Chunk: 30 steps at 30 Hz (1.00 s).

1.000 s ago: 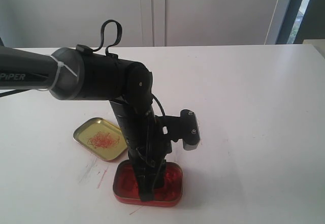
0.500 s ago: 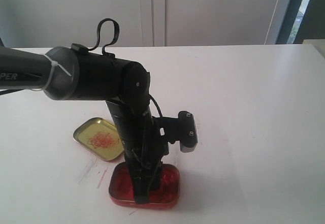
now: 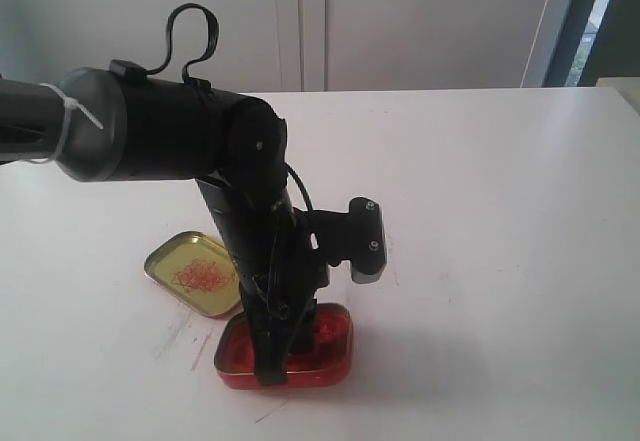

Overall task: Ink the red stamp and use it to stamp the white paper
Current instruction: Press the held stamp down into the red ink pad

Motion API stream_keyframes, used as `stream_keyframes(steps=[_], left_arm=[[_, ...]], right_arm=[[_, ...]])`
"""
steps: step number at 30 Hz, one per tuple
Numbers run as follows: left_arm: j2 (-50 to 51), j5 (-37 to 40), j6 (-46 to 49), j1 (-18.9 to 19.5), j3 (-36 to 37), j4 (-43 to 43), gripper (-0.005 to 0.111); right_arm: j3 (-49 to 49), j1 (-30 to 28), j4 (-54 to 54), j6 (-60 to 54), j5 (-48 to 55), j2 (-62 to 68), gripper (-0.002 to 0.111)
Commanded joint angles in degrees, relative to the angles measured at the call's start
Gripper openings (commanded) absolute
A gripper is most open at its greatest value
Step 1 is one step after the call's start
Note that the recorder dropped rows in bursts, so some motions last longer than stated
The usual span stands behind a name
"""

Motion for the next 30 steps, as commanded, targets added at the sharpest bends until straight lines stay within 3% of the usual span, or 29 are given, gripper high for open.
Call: stream_keyframes(steps=[1,23,30], left_arm=[[-1.05,0.87,-0.12,-0.28,0.26,-0.47,0.000],[-1.05,0.90,-1.38,-0.28,0.26,-0.50,0.000],[-1.05,2.93,-3.05,-0.17,-3.51,-0.31,0.000]], right_arm=[[0.19,0.15,-0.46,-0.12,-0.33,-0.36,0.000],[0.19,0.15,-0.46,-0.12,-0.33,-0.36,0.000],[0.19,0.15,-0.46,-0.12,-0.33,-0.36,0.000]])
